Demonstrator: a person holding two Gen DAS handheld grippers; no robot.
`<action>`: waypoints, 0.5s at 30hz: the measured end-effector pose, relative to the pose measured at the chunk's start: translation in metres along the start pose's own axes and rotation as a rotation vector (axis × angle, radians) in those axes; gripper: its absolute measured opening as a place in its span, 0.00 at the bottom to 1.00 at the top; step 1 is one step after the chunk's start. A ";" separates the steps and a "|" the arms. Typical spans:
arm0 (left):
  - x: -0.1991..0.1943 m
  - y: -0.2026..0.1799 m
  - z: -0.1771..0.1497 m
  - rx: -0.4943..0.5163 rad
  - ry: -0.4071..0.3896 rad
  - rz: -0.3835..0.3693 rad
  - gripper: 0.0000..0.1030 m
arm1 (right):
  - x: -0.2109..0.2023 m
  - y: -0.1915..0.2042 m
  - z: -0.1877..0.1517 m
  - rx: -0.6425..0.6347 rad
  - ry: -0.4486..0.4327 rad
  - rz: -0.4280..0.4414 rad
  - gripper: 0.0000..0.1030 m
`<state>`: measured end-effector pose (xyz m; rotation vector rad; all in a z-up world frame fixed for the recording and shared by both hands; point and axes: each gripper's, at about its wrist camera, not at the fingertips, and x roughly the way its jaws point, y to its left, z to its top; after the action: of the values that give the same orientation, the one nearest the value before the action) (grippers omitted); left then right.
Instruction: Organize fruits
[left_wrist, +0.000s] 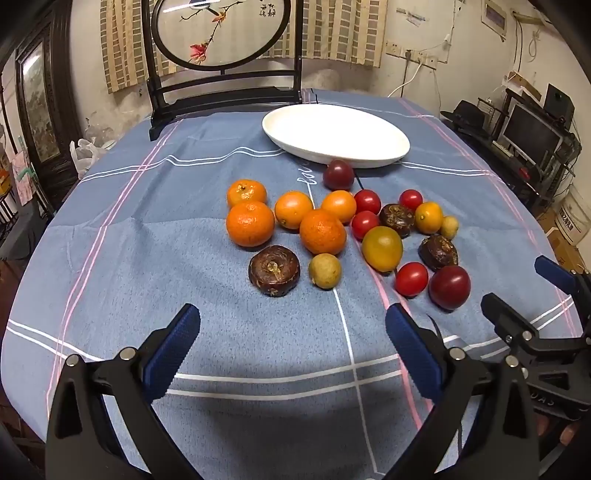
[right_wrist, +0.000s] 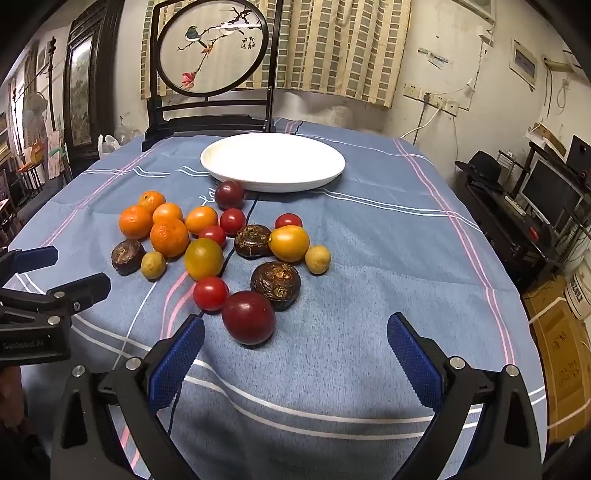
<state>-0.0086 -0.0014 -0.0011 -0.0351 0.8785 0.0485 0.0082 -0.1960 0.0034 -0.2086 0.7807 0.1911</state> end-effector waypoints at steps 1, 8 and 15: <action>-0.001 0.000 0.000 -0.001 0.000 0.000 0.96 | 0.000 -0.001 -0.001 0.000 0.001 0.000 0.97; -0.001 0.000 -0.001 -0.005 0.003 0.001 0.96 | 0.001 -0.002 -0.005 0.006 0.016 0.000 0.97; 0.001 0.002 -0.001 -0.016 0.010 0.001 0.96 | 0.001 -0.002 -0.006 0.008 0.019 0.002 0.97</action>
<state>-0.0088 0.0007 -0.0026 -0.0495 0.8879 0.0565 0.0059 -0.1996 -0.0012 -0.2021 0.8005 0.1876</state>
